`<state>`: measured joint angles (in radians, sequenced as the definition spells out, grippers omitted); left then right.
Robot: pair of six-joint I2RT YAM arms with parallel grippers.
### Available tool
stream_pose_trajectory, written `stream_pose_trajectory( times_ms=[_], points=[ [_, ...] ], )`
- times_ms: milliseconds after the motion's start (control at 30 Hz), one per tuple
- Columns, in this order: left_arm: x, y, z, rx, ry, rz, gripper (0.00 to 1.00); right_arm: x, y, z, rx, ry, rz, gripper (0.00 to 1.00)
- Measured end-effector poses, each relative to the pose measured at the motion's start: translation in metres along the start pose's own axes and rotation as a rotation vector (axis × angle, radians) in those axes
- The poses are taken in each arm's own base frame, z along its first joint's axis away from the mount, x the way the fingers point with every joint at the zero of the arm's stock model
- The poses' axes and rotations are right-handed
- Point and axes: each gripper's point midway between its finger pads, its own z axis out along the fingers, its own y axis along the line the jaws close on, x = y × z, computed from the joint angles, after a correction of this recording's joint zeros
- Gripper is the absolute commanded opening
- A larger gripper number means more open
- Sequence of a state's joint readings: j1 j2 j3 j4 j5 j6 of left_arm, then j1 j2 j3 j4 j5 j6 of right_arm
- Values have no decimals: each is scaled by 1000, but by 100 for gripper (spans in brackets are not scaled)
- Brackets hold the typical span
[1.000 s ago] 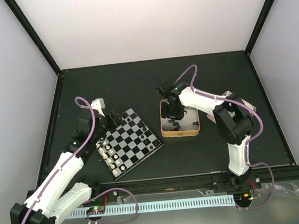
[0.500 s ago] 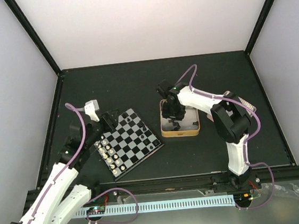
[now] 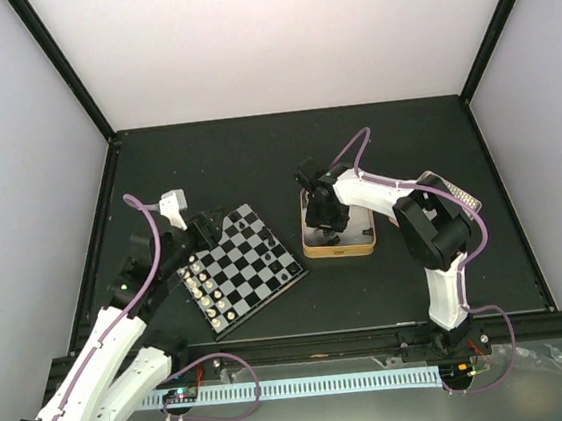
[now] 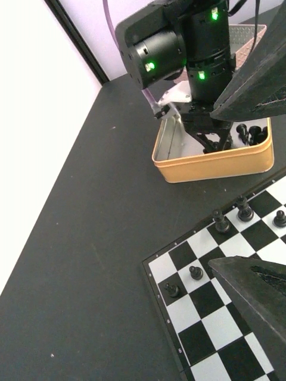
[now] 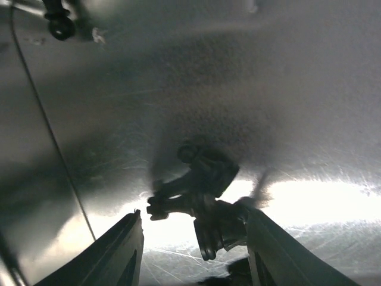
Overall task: Set up the chess pieces on the board
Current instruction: Pick up the chess piece from the storage box.
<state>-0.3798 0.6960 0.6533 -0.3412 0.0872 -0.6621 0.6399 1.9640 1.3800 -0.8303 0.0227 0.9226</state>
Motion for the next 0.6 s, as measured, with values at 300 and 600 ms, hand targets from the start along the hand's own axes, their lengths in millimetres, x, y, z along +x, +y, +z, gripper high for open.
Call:
stream_pose_trajectory(
  times_ms=[300, 600],
  points=[
    [14, 16, 14, -64, 71, 47, 63, -17, 19, 1, -39, -44, -4, 34],
    [14, 20, 27, -87, 91, 58, 63, -33, 30, 6, -32, -82, -55, 27]
  ],
)
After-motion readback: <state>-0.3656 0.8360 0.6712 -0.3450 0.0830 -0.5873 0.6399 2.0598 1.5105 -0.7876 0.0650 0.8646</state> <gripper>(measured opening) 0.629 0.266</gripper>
